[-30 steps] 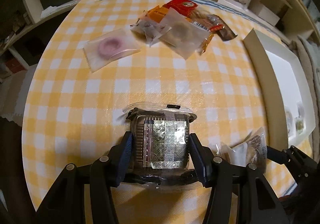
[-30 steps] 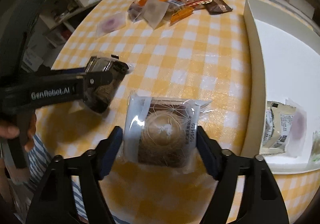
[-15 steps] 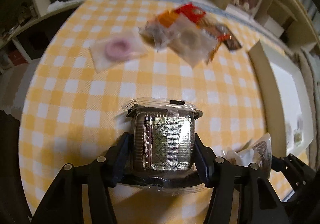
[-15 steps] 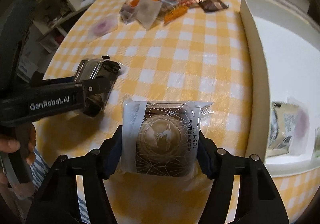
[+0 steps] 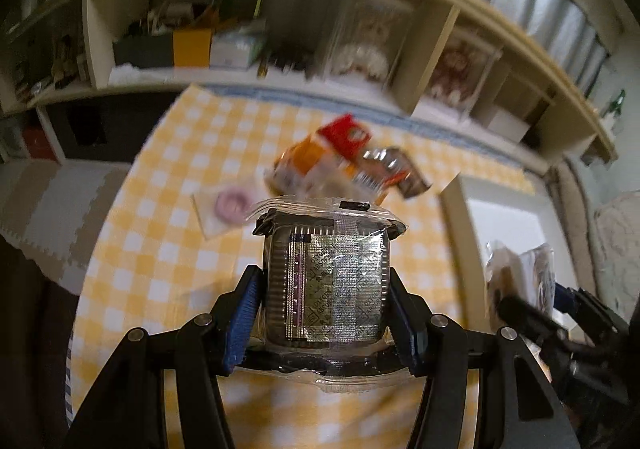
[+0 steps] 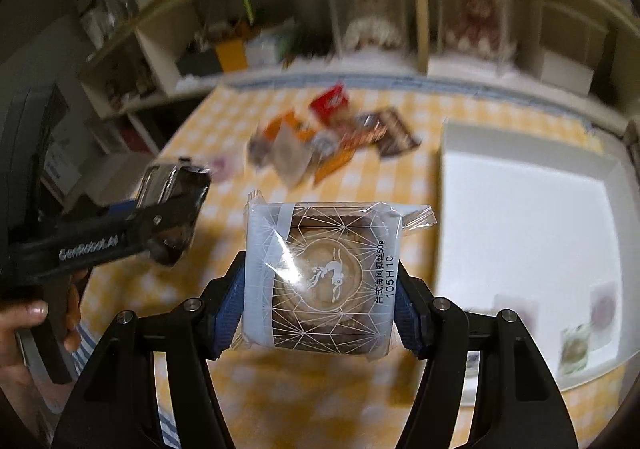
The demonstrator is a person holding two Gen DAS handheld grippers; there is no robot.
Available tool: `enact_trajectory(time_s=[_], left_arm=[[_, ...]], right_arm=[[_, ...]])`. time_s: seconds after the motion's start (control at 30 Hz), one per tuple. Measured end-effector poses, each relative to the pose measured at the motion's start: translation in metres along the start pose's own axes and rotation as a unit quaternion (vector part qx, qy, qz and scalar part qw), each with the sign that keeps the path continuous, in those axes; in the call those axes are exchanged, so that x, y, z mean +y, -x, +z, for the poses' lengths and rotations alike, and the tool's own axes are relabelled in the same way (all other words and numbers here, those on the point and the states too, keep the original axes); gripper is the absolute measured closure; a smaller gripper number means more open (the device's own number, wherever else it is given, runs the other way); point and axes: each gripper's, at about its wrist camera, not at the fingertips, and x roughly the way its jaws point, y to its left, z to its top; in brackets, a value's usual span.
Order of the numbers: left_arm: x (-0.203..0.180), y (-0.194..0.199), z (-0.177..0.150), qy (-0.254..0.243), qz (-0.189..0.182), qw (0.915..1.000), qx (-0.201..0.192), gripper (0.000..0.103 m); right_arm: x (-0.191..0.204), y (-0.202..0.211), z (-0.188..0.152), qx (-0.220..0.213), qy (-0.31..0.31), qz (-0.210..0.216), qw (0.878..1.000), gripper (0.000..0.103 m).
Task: Organize snacks
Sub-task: 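Lift and carry both held cake packets over the white tray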
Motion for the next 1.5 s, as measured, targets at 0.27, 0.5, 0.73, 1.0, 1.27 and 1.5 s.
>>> enact_trajectory(time_s=[0.27,0.5,0.73,1.0,1.27,1.5], left_arm=[[-0.017,0.048,0.002,-0.019,-0.014,0.9987,-0.046,0.045],[-0.054,0.058,0.006,-0.04,-0.03,0.9975,-0.049,0.045],[-0.112,0.036,0.019,-0.058,-0.066,0.9953,-0.041,0.045],[-0.168,-0.023,0.023,-0.061,-0.091,0.994,-0.003,0.045],[-0.201,-0.103,0.022,-0.046,-0.089,0.9939,0.046,0.045],[-0.214,-0.154,0.018,-0.031,-0.084,0.9934,0.071,0.045]], right_arm=[[-0.032,0.037,0.022,-0.044,-0.025,-0.015,0.999,0.037],[-0.06,0.063,0.036,-0.054,-0.037,-0.025,0.998,0.037],[-0.109,0.093,0.045,-0.059,-0.053,-0.047,0.996,0.037],[-0.184,0.118,0.036,-0.053,-0.077,-0.083,0.992,0.037],[-0.254,0.111,0.018,-0.02,-0.105,-0.104,0.989,0.037],[-0.284,0.081,0.008,0.014,-0.108,-0.106,0.988,0.037]])
